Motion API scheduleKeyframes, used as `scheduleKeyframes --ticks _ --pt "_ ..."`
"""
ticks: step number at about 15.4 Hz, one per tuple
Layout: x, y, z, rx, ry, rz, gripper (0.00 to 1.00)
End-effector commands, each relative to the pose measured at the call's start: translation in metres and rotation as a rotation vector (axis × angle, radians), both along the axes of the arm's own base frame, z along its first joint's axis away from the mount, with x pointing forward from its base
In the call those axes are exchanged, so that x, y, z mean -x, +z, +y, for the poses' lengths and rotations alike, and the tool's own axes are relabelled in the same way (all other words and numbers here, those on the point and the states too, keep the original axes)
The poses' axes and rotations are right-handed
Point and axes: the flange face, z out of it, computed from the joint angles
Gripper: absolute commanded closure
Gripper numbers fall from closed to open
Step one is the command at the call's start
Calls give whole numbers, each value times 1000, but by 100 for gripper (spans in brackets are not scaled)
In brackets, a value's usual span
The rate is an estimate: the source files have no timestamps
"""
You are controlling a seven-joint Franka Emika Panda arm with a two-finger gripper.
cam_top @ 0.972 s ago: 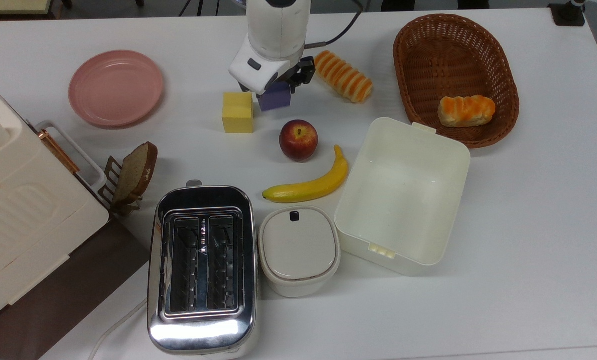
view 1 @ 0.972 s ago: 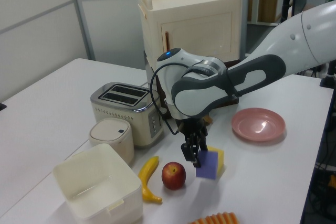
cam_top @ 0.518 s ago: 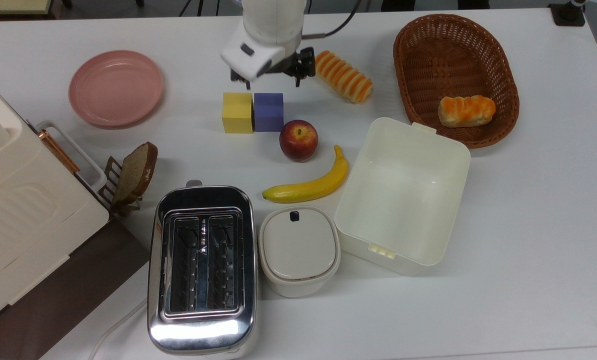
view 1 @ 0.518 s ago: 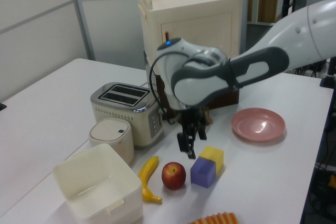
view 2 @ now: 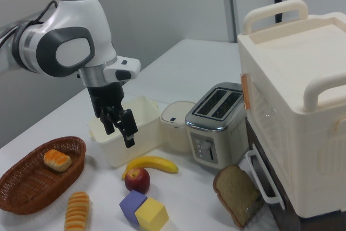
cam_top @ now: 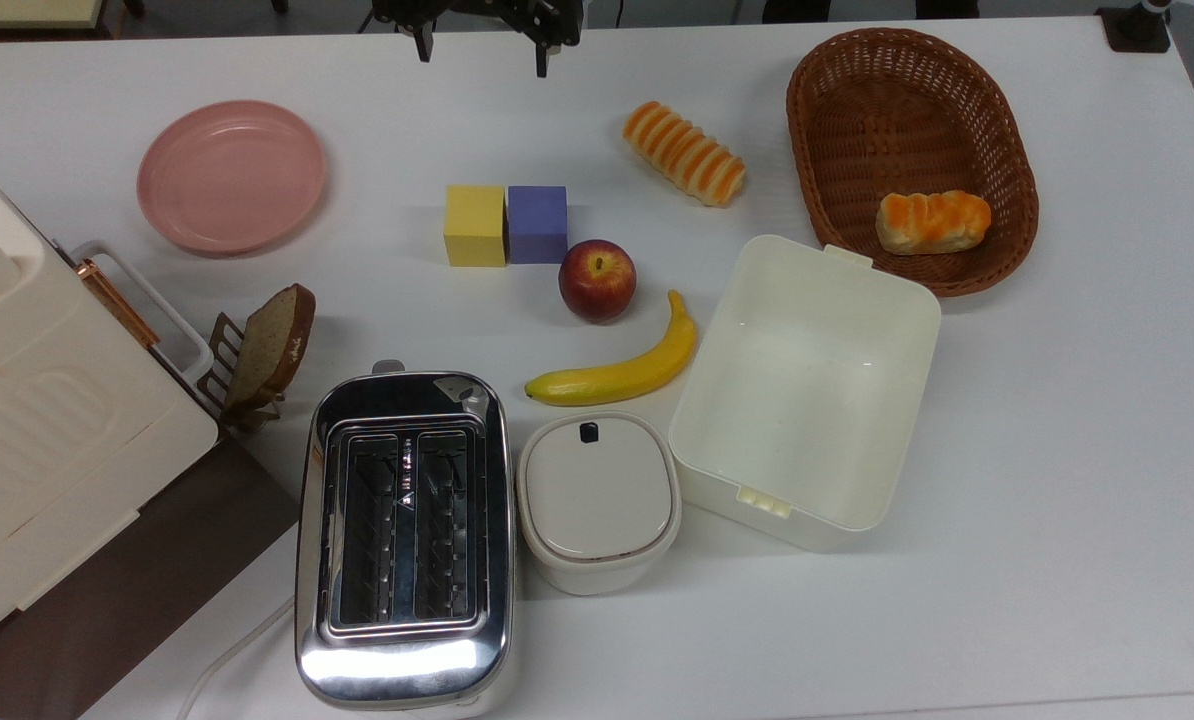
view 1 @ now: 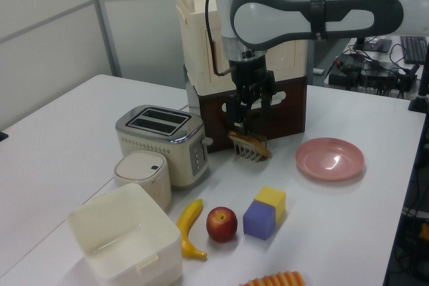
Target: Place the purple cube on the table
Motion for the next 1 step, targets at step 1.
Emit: scheduleKeyframes --ticks 1 --pt "5 9 11 -3 -69 -3 0"
